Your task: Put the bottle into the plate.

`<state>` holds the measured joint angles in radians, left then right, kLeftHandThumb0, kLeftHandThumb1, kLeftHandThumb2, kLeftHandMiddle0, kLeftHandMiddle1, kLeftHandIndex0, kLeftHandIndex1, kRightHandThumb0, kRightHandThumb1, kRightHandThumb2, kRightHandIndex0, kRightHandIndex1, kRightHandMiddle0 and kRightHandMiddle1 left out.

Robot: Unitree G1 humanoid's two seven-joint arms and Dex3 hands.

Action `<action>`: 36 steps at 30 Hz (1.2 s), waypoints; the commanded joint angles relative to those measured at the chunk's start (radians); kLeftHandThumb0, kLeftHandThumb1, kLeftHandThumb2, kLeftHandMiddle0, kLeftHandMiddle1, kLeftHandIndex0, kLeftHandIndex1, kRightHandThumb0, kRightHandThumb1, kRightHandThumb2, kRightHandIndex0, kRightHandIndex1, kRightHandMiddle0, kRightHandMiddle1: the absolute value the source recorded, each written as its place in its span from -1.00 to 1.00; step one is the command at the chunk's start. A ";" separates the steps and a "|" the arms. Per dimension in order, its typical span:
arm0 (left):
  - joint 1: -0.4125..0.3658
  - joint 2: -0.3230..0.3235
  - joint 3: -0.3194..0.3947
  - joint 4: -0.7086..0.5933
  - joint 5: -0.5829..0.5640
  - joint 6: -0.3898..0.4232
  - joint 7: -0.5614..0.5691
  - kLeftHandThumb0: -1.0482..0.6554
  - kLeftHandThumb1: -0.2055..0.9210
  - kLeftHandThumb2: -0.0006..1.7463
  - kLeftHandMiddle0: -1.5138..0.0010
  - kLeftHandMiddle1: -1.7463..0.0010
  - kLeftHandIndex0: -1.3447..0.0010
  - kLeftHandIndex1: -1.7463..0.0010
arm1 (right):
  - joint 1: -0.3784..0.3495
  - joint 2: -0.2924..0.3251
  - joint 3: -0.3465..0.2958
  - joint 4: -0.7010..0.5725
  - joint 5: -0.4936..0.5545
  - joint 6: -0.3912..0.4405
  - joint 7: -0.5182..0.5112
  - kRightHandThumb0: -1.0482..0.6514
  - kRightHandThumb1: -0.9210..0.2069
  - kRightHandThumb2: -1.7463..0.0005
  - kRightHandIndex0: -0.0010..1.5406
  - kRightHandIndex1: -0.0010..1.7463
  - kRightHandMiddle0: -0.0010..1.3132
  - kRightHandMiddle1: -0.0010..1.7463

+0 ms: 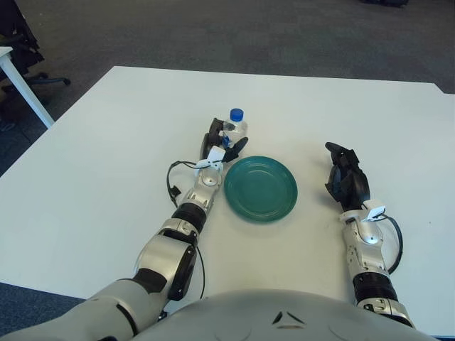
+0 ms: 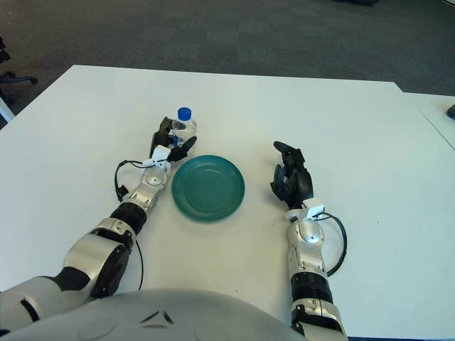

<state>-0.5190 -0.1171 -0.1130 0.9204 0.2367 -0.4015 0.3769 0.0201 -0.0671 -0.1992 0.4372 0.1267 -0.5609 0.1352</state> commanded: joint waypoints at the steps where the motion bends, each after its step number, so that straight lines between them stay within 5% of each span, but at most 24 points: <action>1: 0.011 0.000 -0.003 -0.020 -0.006 -0.025 -0.019 0.14 0.06 0.29 -0.55 -1.00 -0.38 -1.00 | 0.078 0.035 -0.004 0.087 0.014 0.029 -0.010 -0.60 -1.00 0.11 -0.37 -0.88 -1.00 0.00; 36: 0.110 0.001 0.001 -0.106 -0.021 -0.167 -0.079 0.20 -0.06 0.44 -0.63 -1.00 -0.48 -1.00 | 0.072 0.035 0.007 0.101 0.001 0.020 -0.018 -0.60 -1.00 0.13 -0.37 -0.87 -0.98 0.06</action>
<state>-0.4200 -0.1203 -0.1125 0.8313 0.2101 -0.5541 0.2943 0.0185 -0.0666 -0.1937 0.4382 0.1258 -0.5682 0.1297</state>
